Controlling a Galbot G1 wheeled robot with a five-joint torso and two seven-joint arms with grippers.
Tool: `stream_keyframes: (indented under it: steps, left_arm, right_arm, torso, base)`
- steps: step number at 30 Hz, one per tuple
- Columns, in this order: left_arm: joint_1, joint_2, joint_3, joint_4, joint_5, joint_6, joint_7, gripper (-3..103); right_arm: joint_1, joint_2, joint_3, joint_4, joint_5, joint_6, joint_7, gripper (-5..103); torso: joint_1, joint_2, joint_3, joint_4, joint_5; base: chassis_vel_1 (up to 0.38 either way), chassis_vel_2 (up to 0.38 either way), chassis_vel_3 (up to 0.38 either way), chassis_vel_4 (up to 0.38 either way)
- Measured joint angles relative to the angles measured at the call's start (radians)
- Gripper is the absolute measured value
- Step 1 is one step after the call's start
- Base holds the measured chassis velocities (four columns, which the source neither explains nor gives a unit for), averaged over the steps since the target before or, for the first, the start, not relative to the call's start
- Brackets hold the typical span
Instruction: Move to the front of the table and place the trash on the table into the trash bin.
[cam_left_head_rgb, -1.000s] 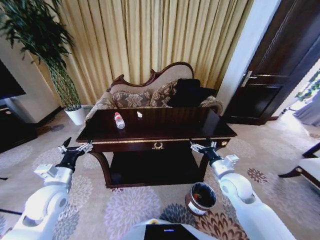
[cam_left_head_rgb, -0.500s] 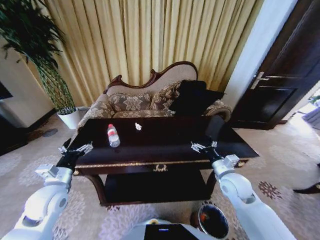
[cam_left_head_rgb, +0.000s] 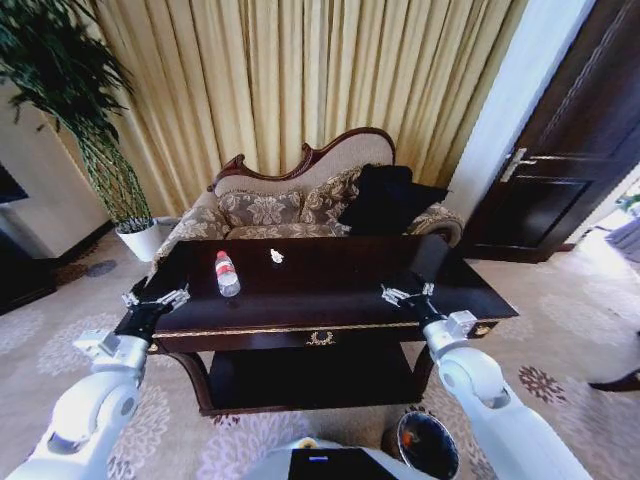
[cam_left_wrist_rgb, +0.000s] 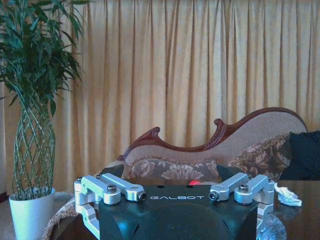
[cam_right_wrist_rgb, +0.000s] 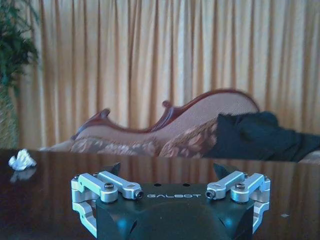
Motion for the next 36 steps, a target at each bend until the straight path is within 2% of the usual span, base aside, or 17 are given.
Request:
stream_keyframes:
  steps: [10, 18, 23, 29, 34, 36]
  left_arm:
    - [0.041, -0.033, -0.021, -0.021, 0.028, -0.005, 0.007, 100]
    - [0.028, 0.011, -0.024, -0.028, 0.010, 0.008, -0.013, 100]
    - [0.034, 0.000, -0.028, -0.029, 0.011, 0.010, -0.015, 100]
    - [0.071, -0.047, -0.046, -0.024, 0.041, -0.013, 0.000, 100]
    - [0.066, -0.048, -0.049, -0.016, 0.040, -0.013, -0.001, 100]
    - [0.059, -0.040, -0.046, -0.005, 0.040, -0.013, 0.000, 100]
  right_arm:
    - [0.106, -0.107, -0.063, -0.036, 0.082, -0.036, -0.029, 100]
    - [0.118, -0.115, -0.051, -0.062, 0.126, -0.031, -0.025, 100]
    - [0.131, -0.137, -0.065, -0.059, 0.153, -0.030, -0.045, 100]
    - [0.210, -0.214, -0.156, -0.064, 0.205, -0.012, -0.096, 100]
    - [0.252, -0.236, -0.196, -0.074, 0.228, -0.008, -0.105, 100]
    - [0.279, -0.239, -0.216, -0.086, 0.234, -0.008, -0.104, 100]
  torso:
    - [0.000, 0.000, 0.000, 0.0006, -0.0002]
    - [0.000, 0.000, 0.000, -0.0001, -0.0002]
    - [0.000, 0.000, 0.000, -0.0003, 0.0000]
    - [0.000, 0.000, 0.000, 0.0005, -0.0004]
    - [0.000, 0.000, 0.000, 0.0007, -0.0002]
    - [0.000, 0.000, 0.000, -0.0009, -0.0001]
  base:
    - [0.000, 0.000, 0.000, 0.000]
    - [0.000, 0.000, 0.000, 0.000]
    - [0.000, 0.000, 0.000, 0.000]
    - [0.000, 0.000, 0.000, 0.000]
    - [0.000, 0.000, 0.000, 0.000]
    - [0.000, 0.000, 0.000, 0.000]
